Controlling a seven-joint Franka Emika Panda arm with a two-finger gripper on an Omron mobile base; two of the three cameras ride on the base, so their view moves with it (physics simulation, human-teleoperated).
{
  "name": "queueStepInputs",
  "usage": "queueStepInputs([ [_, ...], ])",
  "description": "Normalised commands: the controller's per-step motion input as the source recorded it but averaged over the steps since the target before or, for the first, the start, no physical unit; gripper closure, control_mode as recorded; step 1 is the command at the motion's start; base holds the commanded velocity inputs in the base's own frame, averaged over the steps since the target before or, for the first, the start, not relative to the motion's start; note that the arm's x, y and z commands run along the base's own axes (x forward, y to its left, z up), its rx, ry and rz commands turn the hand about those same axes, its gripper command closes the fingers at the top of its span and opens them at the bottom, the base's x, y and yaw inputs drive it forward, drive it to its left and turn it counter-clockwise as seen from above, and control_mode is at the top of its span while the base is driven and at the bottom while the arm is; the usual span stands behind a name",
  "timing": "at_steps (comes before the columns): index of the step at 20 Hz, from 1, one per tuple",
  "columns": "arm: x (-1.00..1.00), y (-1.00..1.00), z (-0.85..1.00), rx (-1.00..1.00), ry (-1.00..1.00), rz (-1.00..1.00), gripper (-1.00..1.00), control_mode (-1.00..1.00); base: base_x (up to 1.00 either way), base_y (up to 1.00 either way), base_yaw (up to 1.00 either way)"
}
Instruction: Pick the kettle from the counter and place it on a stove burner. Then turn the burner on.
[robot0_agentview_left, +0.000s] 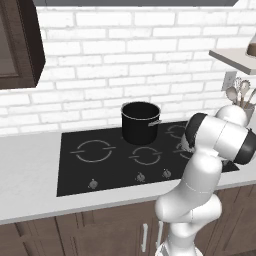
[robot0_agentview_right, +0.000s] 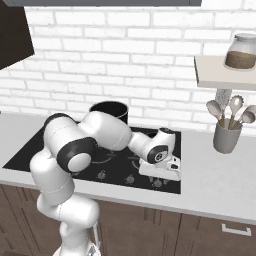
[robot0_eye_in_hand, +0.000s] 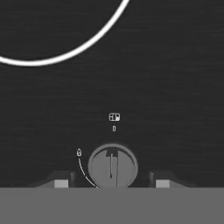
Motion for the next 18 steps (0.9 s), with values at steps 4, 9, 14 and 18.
queueStepInputs([
  [4, 0.0, 0.0, 0.0, 0.0, 0.0, 0.0, 1.0, -1.0, 0.0, 0.0, 0.0],
  [9, -0.1, 0.0, 0.0, 0.0, -0.12, 0.06, 1.0, -1.0, 0.0, 0.0, 0.0],
  [14, -0.19, 0.0, 0.0, 0.0, -0.23, 0.32, 1.0, -1.0, 0.0, 0.0, 0.0],
  [18, -0.02, 0.04, 0.0, 0.0, -0.23, 0.48, 1.0, -1.0, 0.0, 0.0, 0.0],
])
